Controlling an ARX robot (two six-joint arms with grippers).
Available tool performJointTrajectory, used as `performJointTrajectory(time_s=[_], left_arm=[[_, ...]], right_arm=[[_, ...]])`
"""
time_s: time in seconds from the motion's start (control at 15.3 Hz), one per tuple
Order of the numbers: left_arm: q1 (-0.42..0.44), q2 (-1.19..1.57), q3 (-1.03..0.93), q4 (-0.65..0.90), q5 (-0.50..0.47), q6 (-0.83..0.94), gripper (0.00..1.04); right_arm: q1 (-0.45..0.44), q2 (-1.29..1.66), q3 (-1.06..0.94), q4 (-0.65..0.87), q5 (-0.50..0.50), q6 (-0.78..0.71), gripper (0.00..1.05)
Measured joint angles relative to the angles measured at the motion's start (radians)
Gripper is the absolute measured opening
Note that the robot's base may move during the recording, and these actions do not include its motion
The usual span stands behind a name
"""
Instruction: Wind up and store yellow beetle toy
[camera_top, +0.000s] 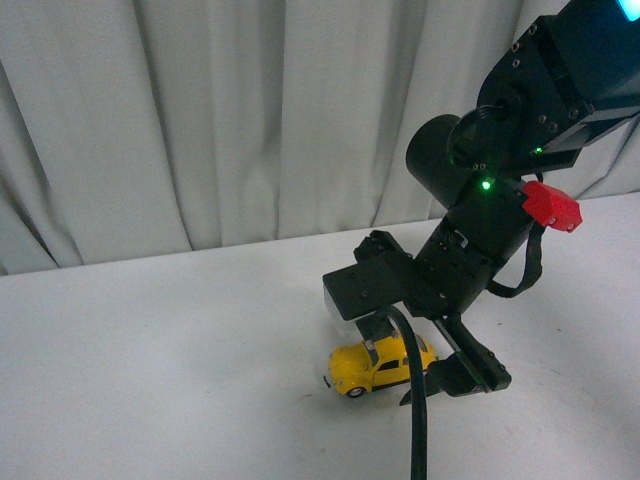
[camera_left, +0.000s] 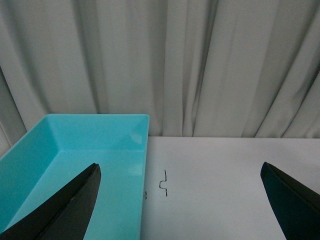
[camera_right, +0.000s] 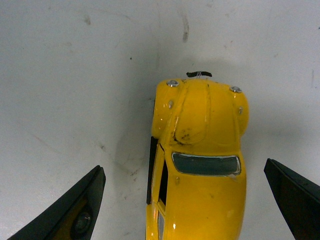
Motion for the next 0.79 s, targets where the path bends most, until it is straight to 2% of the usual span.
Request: performJointTrajectory(time_s=[0.26,0.39,0.66,0.79], left_arm=[[0.0,0.0,0.0,0.0,0.0,0.0,0.98],[0.0,0.0,0.0,0.0,0.0,0.0,0.98],[0.0,0.0,0.0,0.0,0.0,0.0,0.98],[0.0,0.0,0.0,0.0,0.0,0.0,0.98]], right_arm=[[0.0,0.037,0.026,0.005,0.014,-0.01,0.98],[0.006,0.038,0.035,0.0,0.013,-0.01,0.91],[0.008,0.047,0.052,-0.024,0.008,-0.008,0.47],[0.008,0.047,0.058,-0.027,0.009,0.002,0.42]])
